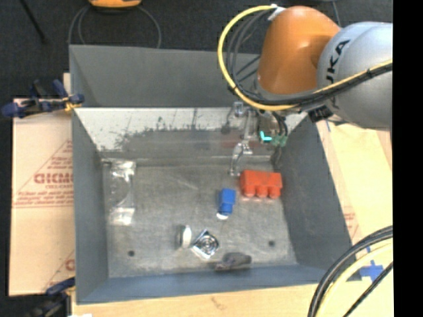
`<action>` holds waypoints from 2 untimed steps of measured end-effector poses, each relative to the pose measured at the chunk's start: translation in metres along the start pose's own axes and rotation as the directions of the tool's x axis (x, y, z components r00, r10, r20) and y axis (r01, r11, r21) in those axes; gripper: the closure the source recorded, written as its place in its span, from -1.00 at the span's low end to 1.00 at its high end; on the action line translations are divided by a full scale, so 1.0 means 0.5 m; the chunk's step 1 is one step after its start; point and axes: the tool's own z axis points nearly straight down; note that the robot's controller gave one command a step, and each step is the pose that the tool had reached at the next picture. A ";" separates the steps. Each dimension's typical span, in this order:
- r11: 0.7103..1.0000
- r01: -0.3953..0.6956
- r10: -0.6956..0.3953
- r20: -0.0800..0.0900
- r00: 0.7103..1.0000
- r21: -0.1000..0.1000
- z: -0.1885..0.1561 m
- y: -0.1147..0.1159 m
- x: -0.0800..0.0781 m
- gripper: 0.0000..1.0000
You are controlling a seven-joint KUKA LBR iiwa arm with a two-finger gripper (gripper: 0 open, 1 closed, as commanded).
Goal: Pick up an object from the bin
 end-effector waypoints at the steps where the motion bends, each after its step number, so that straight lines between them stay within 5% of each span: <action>1: 0.999 -0.035 0.035 0.010 0.999 0.000 0.291 -0.156 0.010 -1.00; 2: 0.956 -0.293 0.293 0.003 0.956 0.000 0.231 -0.215 0.062 -1.00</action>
Offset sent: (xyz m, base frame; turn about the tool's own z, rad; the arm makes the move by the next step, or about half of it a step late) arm -0.0080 -0.0758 -0.1476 0.0305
